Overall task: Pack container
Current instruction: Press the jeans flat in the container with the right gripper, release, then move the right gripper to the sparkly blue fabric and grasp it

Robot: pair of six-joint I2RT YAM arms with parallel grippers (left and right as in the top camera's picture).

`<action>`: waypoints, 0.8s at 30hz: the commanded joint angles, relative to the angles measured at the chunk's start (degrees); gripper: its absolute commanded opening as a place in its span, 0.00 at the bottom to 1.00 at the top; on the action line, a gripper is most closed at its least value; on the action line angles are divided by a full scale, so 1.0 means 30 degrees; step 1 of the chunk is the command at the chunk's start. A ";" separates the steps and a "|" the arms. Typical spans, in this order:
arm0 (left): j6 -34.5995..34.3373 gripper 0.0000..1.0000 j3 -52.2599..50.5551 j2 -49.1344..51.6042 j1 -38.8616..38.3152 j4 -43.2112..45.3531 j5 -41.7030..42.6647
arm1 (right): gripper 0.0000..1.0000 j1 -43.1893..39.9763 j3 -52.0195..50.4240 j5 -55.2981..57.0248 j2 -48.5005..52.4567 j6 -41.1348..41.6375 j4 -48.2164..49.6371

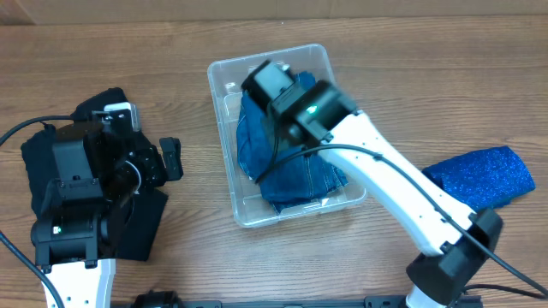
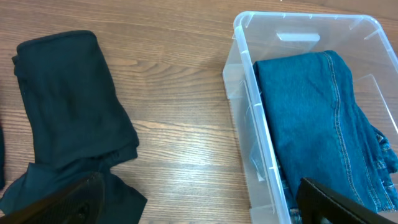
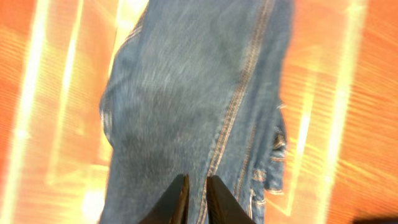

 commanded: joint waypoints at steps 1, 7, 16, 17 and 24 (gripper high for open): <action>0.0379 1.00 0.0437 -0.0058 -0.0124 0.0036 -0.0124 | 0.16 -0.2055 0.2783 0.1326 -0.0984 0.4634 -0.1056; 0.0597 1.00 0.0437 -0.0058 -0.0124 0.0036 -0.0124 | 0.81 -0.8386 0.3432 -0.0831 -0.3242 0.7803 -0.2652; 0.0597 1.00 0.0437 -0.0058 -0.0124 0.0044 -0.0124 | 0.99 -2.1507 0.3410 -0.7555 -0.5421 0.5049 -0.5282; 0.0597 1.00 0.0437 -0.0058 -0.0124 0.0044 -0.0124 | 0.99 -2.2651 0.3402 -0.8145 -0.5442 0.4342 -0.5625; 0.0597 1.00 0.0437 -0.0058 -0.0124 0.0051 -0.0124 | 0.99 -2.8858 0.0146 -1.1125 -0.5938 0.0634 -0.6441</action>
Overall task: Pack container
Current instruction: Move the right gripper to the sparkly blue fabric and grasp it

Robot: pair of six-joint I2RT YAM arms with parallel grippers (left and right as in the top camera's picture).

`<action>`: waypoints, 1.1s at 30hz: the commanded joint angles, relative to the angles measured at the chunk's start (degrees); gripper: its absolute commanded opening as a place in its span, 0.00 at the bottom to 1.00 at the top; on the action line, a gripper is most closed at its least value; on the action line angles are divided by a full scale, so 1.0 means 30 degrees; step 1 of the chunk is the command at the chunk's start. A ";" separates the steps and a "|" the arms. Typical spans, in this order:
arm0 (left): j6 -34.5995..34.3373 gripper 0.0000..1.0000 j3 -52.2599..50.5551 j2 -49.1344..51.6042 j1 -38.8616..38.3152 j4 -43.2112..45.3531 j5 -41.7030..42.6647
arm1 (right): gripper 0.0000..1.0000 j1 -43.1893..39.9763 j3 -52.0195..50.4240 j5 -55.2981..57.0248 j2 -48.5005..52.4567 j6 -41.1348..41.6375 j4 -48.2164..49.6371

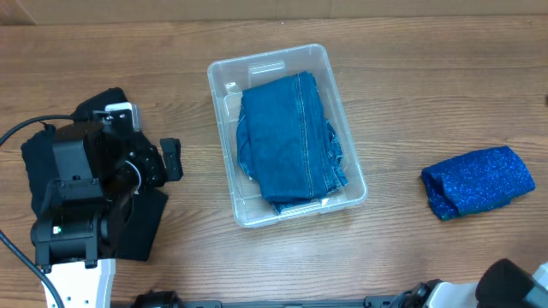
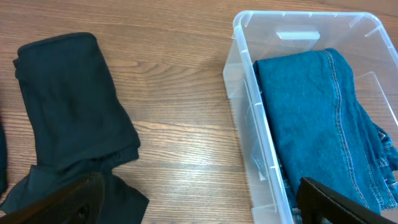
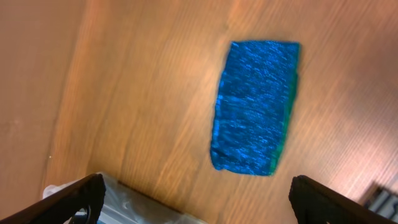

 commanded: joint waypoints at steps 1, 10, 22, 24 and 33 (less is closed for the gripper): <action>0.0291 1.00 0.0437 -0.0058 -0.0124 0.0044 -0.0124 | 0.99 -0.2295 -0.2703 -0.2805 -0.0925 -0.2659 0.0197; 0.0291 1.00 0.0437 -0.0058 -0.0124 0.0044 -0.0124 | 1.00 -0.5115 -1.2218 -0.3810 -0.2885 -0.2841 0.4852; 0.0291 1.00 0.0437 -0.0058 -0.0124 -0.0029 -0.0117 | 1.00 -0.5151 -2.2156 -0.5931 -0.2878 -0.2958 1.4892; 0.0291 1.00 0.0437 -0.0058 -0.0124 -0.0044 -0.0117 | 1.00 -0.5151 -2.2811 -0.5931 -0.2878 -0.2958 1.5926; 0.0284 1.00 0.0437 -0.0058 -0.0124 -0.0058 -0.0109 | 1.00 -0.5173 -2.5784 -0.5901 -0.2747 -0.2710 1.9744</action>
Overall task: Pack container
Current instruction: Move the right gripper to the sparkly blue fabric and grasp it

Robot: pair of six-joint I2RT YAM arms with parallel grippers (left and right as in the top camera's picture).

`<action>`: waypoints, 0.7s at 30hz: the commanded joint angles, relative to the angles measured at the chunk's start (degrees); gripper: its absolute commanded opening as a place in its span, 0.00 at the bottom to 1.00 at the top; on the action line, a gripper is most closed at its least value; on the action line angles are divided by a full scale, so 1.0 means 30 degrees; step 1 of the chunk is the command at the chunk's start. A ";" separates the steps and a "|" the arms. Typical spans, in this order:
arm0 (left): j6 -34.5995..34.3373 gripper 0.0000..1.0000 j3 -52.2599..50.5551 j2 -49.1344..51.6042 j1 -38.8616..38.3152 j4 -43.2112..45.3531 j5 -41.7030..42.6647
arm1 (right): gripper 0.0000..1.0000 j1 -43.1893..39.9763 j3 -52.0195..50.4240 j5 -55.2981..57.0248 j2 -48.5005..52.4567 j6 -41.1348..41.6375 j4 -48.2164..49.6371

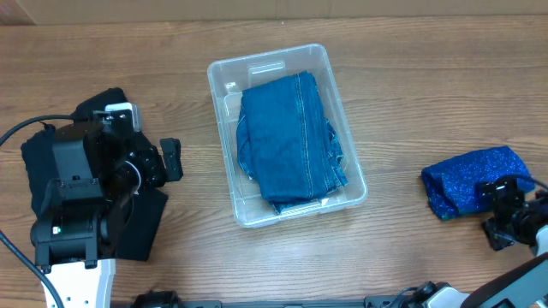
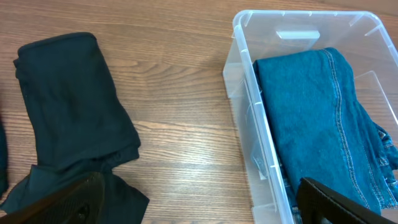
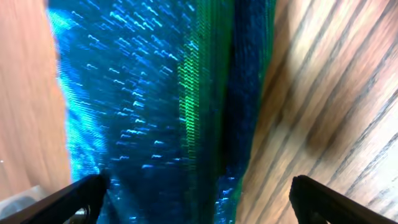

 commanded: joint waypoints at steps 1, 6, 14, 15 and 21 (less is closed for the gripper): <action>0.0226 1.00 0.0401 -0.0058 -0.0124 -0.0015 -0.0109 | 1.00 -0.0131 -0.1348 -0.0153 -0.0146 0.0277 0.1421; 0.0226 1.00 0.0401 -0.0058 -0.0124 -0.0219 -0.0117 | 1.00 -0.0146 -0.2987 -0.0138 -0.0124 0.0736 0.3861; 0.0226 1.00 0.0401 -0.0058 -0.0124 -0.0321 -0.0117 | 1.00 -0.0146 -0.4605 -0.0153 0.1443 0.1588 0.6914; 0.0226 1.00 0.0401 -0.0058 -0.0124 -0.0321 -0.0117 | 1.00 -0.0146 -0.4670 -0.0168 0.1902 0.1588 0.7198; 0.0226 1.00 0.0401 -0.0058 -0.0124 -0.0321 -0.0117 | 1.00 -0.0146 -0.4670 -0.0729 0.4386 0.1552 0.8269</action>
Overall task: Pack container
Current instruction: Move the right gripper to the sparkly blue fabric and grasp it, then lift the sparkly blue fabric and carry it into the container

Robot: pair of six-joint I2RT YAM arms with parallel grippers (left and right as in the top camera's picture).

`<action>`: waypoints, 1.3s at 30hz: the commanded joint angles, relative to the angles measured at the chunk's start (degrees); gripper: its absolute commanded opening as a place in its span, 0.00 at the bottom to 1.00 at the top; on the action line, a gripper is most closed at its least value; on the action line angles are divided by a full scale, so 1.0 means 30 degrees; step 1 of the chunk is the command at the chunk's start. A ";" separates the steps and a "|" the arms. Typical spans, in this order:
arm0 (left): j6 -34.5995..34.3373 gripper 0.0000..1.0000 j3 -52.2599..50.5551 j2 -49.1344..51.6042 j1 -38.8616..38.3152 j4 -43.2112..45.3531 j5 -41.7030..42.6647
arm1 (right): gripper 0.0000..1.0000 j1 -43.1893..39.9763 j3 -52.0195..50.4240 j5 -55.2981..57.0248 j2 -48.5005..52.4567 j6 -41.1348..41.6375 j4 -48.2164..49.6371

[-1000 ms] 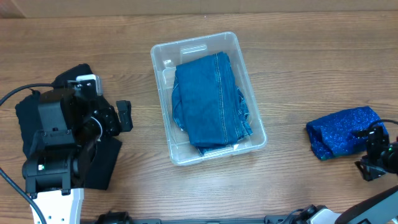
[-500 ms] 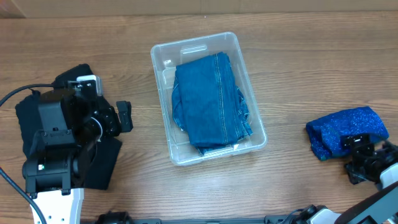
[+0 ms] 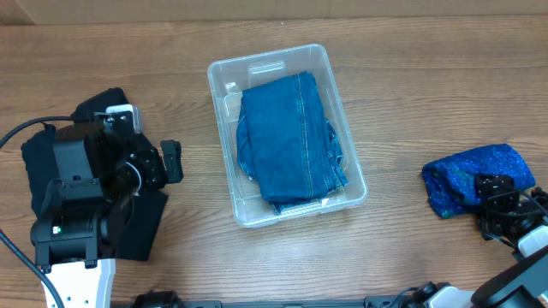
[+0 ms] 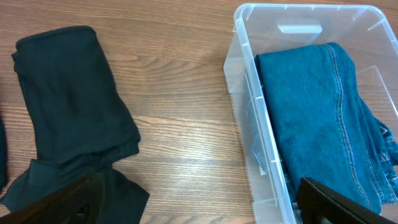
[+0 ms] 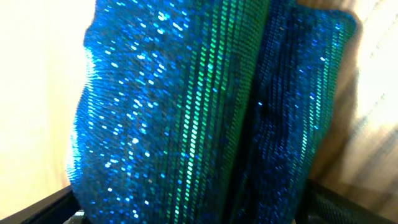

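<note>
The clear plastic container (image 3: 224,73) stands mid-table with folded blue jeans (image 3: 287,141) lying inside. A folded sparkly blue cloth (image 3: 467,175) lies on the table at the far right. My right gripper (image 5: 189,208) is at the cloth's near edge. It is open, and the cloth (image 5: 186,106) fills the space between its fingers. My left gripper (image 4: 199,208) hangs open over bare wood, between a black garment (image 4: 68,99) and the container's left wall (image 4: 245,106). It holds nothing.
The black garment (image 3: 34,162) spreads under and around the left arm at the table's left side. A black cable (image 3: 17,133) loops beside it. Bare wood lies between the container and the blue cloth.
My right gripper has moved in on the sparkly blue cloth, which now fills its view between the open fingers. The left wrist view has shifted slightly.
My right gripper was shut, down over the jeans in the container. Then it was open and well away, with the blue cloth small below it. Later it was open close beside the cloth, and now the cloth sits between its fingers. The left arm stayed open in place.
</note>
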 commanded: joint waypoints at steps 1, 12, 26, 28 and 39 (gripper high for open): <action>0.0226 1.00 0.0401 -0.0058 -0.0124 0.0022 -0.0117 | 0.99 0.0058 -0.1457 0.1545 0.3206 0.0146 -0.0087; 0.0219 1.00 0.0401 -0.0058 -0.0124 0.0022 -0.0109 | 0.45 0.0073 -0.1450 0.0925 0.3803 0.0153 -0.0328; 0.0226 1.00 0.0401 -0.0058 -0.0124 0.0022 -0.0117 | 0.20 0.0350 0.1326 -0.5158 0.1887 0.0058 -0.1749; 0.0226 1.00 0.0401 -0.0058 -0.0124 0.0022 -0.0117 | 0.18 0.0838 0.2514 -0.5195 0.0772 -0.0138 -0.2878; 0.0226 1.00 0.0401 -0.0058 -0.0124 0.0022 -0.0117 | 0.04 0.6994 1.1387 -0.5421 -0.4758 -0.2040 -0.9515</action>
